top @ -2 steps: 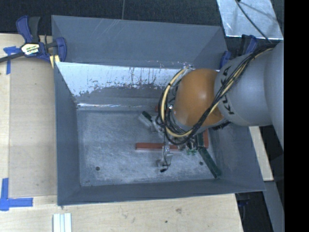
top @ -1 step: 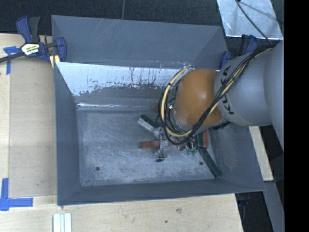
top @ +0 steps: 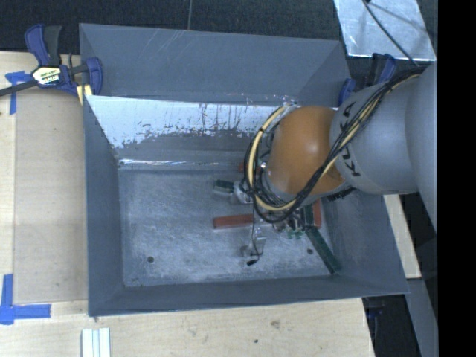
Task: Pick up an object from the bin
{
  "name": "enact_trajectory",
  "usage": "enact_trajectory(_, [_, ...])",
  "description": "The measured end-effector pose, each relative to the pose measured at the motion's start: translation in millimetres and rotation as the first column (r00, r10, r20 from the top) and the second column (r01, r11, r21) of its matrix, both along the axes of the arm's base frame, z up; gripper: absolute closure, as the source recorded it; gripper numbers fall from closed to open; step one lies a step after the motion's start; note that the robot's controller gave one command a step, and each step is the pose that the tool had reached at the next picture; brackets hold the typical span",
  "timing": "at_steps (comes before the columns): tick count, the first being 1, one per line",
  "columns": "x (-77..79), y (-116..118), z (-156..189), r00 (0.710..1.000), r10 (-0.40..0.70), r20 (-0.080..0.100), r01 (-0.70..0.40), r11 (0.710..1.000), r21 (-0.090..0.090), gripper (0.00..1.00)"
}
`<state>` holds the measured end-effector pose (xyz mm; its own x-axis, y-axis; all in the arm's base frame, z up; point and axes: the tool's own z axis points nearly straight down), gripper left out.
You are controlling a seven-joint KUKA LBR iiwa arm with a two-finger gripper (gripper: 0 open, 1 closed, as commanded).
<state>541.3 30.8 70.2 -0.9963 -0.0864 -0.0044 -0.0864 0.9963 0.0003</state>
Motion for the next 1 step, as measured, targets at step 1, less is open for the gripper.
enact_trajectory(1, [0.7, 0.5, 1.0, 1.0, 0.0, 0.002, 0.0, 1.0, 0.001, 1.0])
